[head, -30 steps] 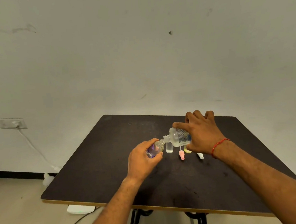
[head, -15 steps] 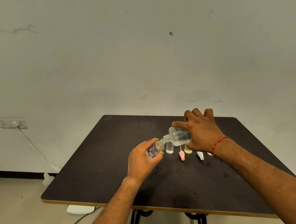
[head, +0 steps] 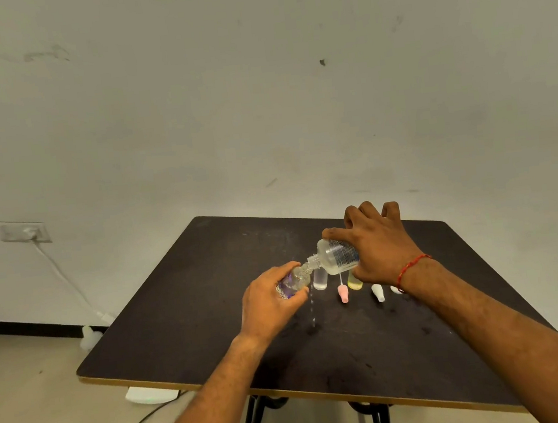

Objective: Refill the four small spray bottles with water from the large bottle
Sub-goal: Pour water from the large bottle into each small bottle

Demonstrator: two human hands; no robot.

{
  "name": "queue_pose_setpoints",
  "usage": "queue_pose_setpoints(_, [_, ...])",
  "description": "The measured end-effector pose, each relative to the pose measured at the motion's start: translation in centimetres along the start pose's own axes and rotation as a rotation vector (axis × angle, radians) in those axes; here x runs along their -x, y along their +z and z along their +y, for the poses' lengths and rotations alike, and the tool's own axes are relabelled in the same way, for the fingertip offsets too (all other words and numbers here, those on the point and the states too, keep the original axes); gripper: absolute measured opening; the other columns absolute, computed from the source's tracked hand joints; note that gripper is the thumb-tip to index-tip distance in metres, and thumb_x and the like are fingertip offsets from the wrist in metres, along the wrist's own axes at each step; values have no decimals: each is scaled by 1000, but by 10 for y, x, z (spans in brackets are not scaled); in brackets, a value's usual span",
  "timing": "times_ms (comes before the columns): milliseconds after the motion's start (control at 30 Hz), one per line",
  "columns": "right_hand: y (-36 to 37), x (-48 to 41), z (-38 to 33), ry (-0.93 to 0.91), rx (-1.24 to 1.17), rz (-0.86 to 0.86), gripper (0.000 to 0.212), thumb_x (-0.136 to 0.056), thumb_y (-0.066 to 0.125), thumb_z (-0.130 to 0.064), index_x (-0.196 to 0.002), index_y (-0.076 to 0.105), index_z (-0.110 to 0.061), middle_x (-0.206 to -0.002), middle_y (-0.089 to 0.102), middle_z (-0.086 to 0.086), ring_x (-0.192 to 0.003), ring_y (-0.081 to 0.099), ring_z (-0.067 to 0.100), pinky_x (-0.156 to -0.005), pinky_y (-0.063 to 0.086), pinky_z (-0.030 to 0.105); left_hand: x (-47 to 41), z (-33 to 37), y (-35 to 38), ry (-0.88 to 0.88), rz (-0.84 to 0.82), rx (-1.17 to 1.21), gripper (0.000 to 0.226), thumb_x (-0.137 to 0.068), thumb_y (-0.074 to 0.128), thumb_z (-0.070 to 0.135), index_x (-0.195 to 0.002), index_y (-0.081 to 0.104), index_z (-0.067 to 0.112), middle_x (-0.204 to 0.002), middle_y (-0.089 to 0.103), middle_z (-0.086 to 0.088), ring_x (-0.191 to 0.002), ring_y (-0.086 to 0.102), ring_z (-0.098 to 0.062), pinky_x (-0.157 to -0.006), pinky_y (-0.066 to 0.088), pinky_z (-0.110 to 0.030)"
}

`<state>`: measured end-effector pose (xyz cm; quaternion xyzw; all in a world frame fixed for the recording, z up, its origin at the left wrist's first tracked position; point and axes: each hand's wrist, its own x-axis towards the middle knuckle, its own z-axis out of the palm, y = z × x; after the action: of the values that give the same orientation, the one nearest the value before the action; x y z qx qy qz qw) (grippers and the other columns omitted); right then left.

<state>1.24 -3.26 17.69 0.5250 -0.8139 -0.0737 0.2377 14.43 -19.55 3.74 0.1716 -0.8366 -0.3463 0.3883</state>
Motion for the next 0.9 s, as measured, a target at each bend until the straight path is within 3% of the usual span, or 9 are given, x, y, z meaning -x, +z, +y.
queue_pose_setpoints(667, [10,0,4,8,11,-12,80,-69,73,-45,-140,35,-47,-119,44,-2,-119,38,21,-95,25,46,0,-5,7,3,-20,2,47,-83,80,39,-127,66,34,-116,69,18,-101,66,-1,-91,57,-23])
queue_pose_setpoints(900, [27,8,9,59,-61,-16,76,-72,67,-57,-140,33,-47,-116,46,-5,-114,41,17,-97,25,45,-1,-7,9,-12,-36,18,50,-82,80,38,-130,64,36,-111,59,34,-101,59,17,-93,48,-11])
